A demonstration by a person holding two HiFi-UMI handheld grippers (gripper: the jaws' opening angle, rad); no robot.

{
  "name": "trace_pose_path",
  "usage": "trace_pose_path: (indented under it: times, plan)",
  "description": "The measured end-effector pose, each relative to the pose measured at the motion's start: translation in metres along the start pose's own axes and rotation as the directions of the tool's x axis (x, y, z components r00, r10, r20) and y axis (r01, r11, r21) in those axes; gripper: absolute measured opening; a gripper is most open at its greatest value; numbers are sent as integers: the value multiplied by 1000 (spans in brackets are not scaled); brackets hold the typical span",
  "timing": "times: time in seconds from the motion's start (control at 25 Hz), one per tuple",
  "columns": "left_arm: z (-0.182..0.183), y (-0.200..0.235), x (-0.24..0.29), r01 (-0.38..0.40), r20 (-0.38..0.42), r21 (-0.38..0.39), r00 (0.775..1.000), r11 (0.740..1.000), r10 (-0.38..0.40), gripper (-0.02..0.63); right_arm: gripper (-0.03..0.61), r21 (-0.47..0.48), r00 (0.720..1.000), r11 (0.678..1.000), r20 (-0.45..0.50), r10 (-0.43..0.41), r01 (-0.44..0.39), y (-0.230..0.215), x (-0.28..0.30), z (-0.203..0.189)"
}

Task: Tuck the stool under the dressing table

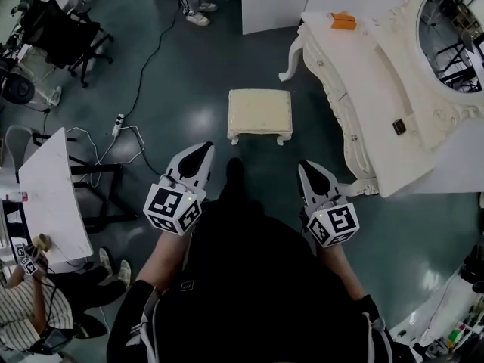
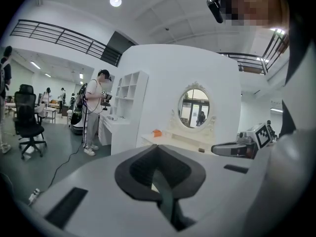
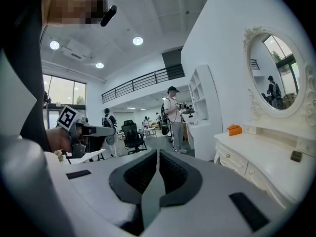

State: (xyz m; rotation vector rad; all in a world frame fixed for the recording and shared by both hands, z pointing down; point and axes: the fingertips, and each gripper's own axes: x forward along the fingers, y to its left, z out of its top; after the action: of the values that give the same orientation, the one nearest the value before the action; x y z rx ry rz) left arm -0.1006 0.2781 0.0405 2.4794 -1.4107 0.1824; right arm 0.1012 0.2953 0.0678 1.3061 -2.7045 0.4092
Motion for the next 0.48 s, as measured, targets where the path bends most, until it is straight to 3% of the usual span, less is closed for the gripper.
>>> trace_pose_path:
  times: [0.48]
  plan:
    - [30, 97, 104, 53, -12, -19, 999, 998, -53, 6, 21, 45, 998, 997, -9, -55, 55, -63, 128, 39]
